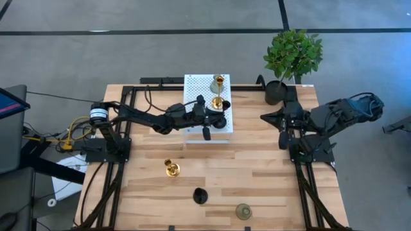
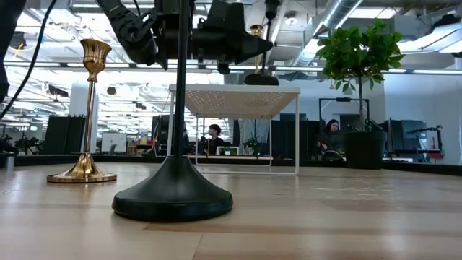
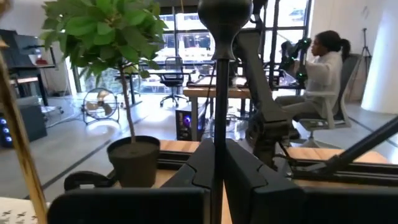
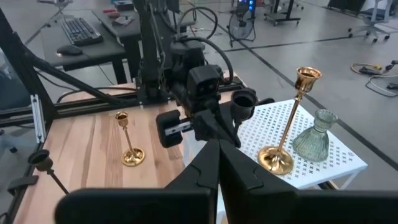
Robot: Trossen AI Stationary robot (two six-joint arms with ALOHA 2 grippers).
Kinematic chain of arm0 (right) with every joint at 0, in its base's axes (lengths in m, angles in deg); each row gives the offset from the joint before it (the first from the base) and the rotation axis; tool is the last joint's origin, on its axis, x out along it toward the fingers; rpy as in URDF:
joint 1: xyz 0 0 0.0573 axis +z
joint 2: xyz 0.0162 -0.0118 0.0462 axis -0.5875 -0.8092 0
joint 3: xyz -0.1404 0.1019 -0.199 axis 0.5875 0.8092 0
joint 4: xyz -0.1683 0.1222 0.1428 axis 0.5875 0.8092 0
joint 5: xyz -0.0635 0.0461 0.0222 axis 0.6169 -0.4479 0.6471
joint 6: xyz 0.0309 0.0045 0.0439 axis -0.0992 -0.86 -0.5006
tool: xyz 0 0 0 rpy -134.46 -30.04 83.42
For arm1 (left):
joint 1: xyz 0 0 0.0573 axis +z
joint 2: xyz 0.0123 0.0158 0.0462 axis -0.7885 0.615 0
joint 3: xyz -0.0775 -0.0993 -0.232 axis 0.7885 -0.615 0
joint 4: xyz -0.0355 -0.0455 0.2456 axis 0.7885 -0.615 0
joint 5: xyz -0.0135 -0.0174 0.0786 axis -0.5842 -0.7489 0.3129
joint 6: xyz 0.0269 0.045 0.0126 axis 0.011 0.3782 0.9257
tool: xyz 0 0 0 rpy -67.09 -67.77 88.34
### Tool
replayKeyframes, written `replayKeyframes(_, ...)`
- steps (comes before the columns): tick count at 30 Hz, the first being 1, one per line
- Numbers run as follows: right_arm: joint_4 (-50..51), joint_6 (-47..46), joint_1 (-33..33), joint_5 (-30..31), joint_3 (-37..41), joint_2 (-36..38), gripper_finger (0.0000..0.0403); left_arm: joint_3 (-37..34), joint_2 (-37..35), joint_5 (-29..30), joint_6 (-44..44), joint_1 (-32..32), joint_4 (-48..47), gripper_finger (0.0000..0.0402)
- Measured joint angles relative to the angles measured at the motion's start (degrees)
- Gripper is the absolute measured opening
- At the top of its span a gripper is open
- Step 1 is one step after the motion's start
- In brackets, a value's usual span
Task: Pick & Place candle stick holders
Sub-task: Put the right black candle holder on the shelf, then put the green candle holder on the shelf
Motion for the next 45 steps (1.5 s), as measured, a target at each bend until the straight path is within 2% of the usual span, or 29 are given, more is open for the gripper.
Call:
replayKeyframes(4, -0.13, 0.87, 0.00, 0.03, -0.02, 0.42, 0.0000, 0.02, 0.15, 1.65, 0.07, 0.01, 0.51, 0.0012)
replayKeyframes(20, -0.06, 1.14, 0.00, 0.02, -0.02, 0.55, 0.0000, 0.07, 3.09, 1.68, -0.17, 0.85, 2.34, 0.0013)
replayKeyframes(37, -0.06, 1.05, 0.00, 0.02, -0.02, 0.55, 0.0000, 0.04, 2.31, 4.24, -0.15, 0.70, 1.89, 0.0141)
replayKeyframes(41, -0.17, 1.05, 0.00, 0.02, -0.02, 0.55, 0.0000, 0.04, 0.22, 4.24, 0.51, 0.76, -1.27, 0.0167)
replayKeyframes(45, -0.22, 1.05, 0.00, 0.02, -0.04, 0.55, 0.0000, 0.04, -2.95, 4.26, 1.43, 0.76, -8.39, 0.0194)
